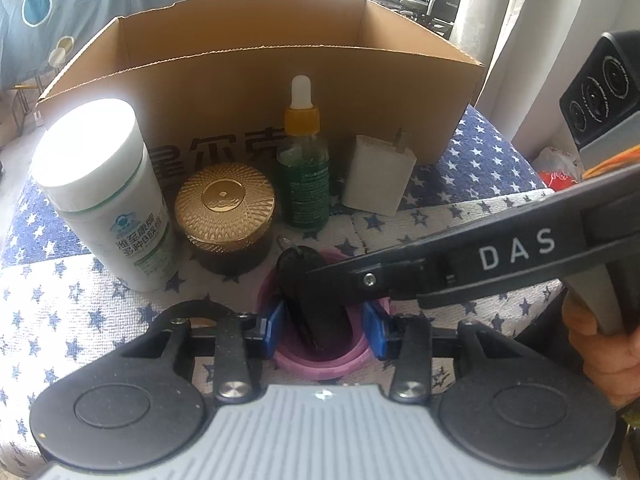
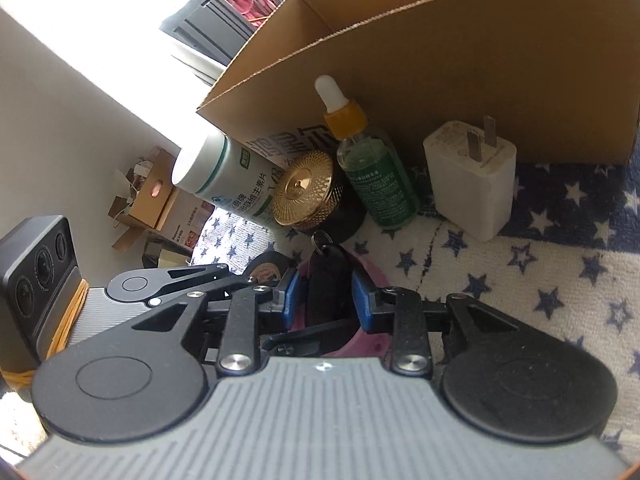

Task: Organize rigid objects
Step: 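Grasp the small black object in the pink bowl with the right gripper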

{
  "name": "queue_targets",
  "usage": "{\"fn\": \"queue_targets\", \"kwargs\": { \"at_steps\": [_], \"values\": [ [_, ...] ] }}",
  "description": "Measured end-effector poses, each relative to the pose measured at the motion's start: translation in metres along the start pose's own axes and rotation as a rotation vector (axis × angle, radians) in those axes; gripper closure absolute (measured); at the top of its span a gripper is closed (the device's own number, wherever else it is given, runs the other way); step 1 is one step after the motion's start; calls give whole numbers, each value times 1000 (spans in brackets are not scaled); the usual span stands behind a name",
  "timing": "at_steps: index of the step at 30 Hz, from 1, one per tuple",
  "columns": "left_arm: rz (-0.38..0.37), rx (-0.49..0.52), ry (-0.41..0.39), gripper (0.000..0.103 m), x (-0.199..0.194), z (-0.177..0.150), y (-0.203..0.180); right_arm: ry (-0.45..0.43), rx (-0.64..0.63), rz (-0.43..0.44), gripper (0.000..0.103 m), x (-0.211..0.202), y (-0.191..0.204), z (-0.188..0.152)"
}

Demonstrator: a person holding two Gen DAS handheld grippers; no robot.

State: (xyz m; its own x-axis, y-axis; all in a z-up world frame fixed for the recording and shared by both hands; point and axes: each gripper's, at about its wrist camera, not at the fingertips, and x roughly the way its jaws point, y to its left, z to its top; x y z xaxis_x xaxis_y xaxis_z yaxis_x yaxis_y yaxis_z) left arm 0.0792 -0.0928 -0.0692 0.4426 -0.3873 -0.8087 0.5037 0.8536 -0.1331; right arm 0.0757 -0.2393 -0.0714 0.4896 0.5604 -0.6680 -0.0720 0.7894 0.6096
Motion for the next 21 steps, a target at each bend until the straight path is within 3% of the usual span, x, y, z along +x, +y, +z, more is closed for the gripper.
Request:
{"fn": "queue_targets", "kwargs": {
  "at_steps": [7, 9, 12, 21],
  "values": [
    [5, 5, -24, 61, 1, -1, -1, -2, 13, -14, 74, 11, 0, 2],
    [30, 13, -33, 71, 0, -1, -2, -9, 19, -6, 74, 9, -2, 1],
    [26, 10, -41, 74, -2, 0, -1, -16, 32, 1, 74, 6, -2, -2],
    [26, 34, -93, 75, -29, -6, -8, -60, 46, 22, 75, -18, 7, -8]
  ]
}}
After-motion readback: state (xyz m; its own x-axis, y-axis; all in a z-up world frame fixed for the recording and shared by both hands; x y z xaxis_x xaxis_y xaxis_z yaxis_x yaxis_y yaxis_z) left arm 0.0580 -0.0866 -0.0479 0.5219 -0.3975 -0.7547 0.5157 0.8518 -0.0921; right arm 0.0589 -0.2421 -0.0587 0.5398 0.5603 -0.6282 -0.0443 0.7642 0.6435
